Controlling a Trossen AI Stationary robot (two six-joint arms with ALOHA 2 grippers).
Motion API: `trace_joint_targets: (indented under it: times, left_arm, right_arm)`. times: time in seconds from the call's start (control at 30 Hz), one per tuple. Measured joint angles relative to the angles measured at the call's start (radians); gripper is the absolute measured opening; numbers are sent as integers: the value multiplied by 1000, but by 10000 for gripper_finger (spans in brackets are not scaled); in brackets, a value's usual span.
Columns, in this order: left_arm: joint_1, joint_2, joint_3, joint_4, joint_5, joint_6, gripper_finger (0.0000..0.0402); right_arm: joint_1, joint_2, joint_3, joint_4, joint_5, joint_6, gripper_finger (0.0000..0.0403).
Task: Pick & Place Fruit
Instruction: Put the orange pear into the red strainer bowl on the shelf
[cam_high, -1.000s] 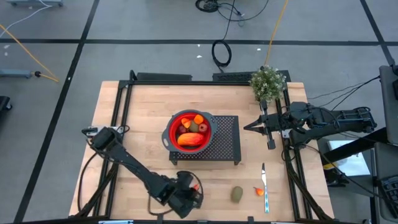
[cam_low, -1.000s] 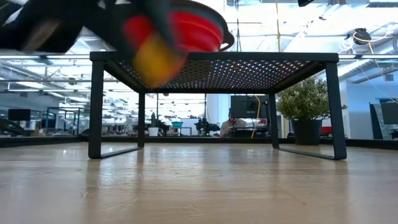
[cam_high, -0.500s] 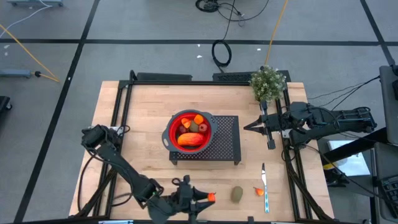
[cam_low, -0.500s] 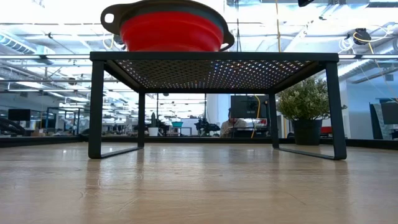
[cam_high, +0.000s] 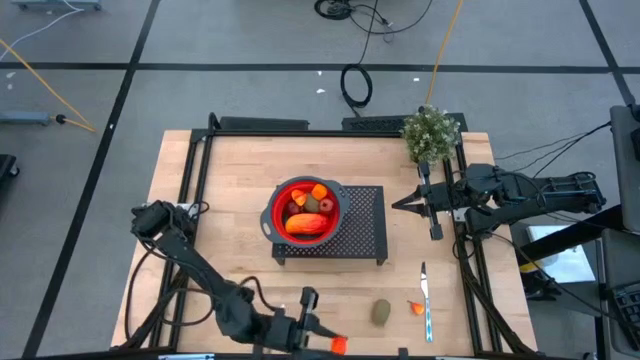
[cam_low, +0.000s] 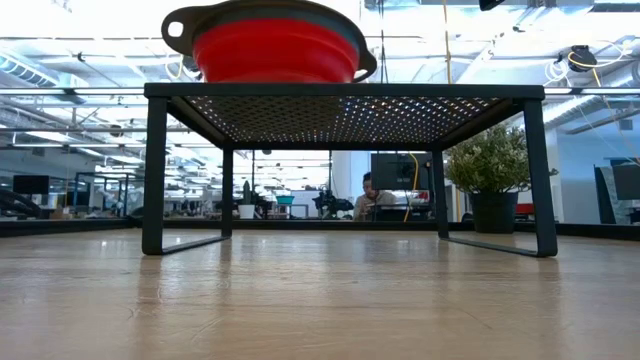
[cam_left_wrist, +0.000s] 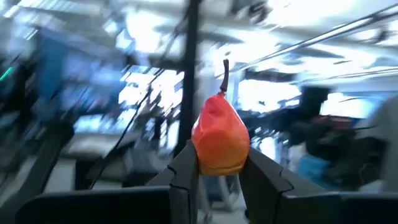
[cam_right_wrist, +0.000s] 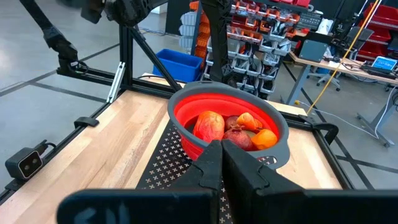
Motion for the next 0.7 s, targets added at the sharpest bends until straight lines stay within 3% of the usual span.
trace_joint_targets:
  times: [0.4,0.53,0.7]
  left_arm:
    - [-1,0,0,207,417,346,85]
    - [-1,0,0,215,498,412,85]
    - [-1,0,0,218,508,408,85]
  right_arm:
    - [0,0,0,0,0,0,4]
    - [0,0,0,0,0,0,4]
    - [0,0,0,0,0,0,4]
